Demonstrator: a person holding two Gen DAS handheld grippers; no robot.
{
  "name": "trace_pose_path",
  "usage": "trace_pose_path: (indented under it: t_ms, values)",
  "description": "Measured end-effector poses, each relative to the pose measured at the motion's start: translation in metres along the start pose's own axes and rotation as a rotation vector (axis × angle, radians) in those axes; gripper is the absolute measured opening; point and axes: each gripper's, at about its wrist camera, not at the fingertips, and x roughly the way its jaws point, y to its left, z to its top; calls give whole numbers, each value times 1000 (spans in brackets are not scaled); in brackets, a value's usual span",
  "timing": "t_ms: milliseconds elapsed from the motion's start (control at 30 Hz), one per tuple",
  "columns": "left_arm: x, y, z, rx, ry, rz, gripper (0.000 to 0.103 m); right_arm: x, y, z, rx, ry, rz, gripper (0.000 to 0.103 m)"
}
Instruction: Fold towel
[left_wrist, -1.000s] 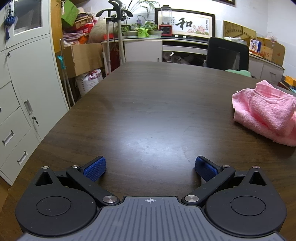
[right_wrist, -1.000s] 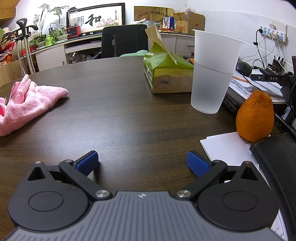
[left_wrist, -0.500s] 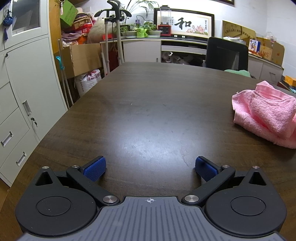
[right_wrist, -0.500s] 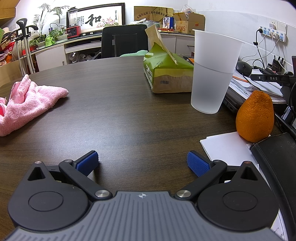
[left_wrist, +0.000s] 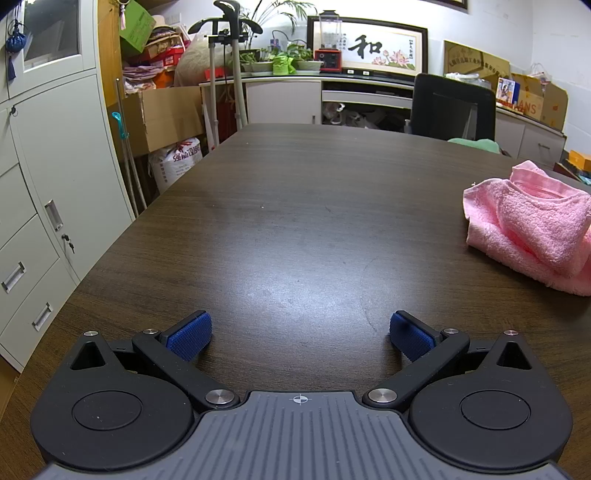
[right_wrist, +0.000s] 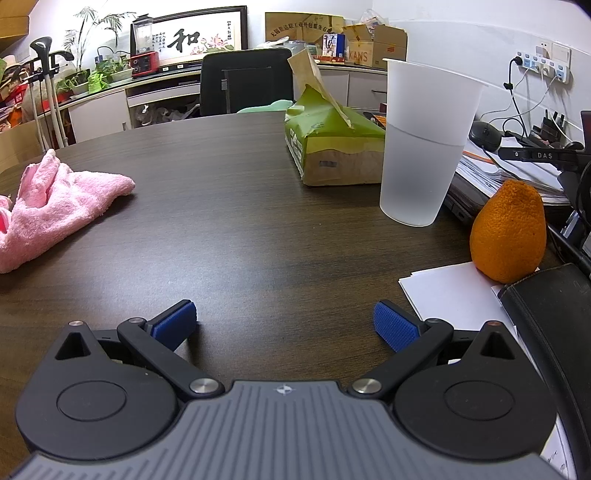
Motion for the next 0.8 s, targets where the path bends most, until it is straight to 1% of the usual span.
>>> trace_pose_path:
  t_ms: [267,467,567,633,800]
  values:
    - [0,0,0,0,0,-1,103,1,4,1,21,-1,-25,103]
    - [0,-1,0,0,0,0,103,2,15,2,43,0,-52,103]
    - [0,-1,0,0,0,0,103,-2,27,5,36,-10,-24,103]
    - [0,-1,0,0,0,0,103,-12,40,11,24,-42,16,103]
    - [0,-1,0,0,0,0,103,-31,76,28,-33,-115,83,103]
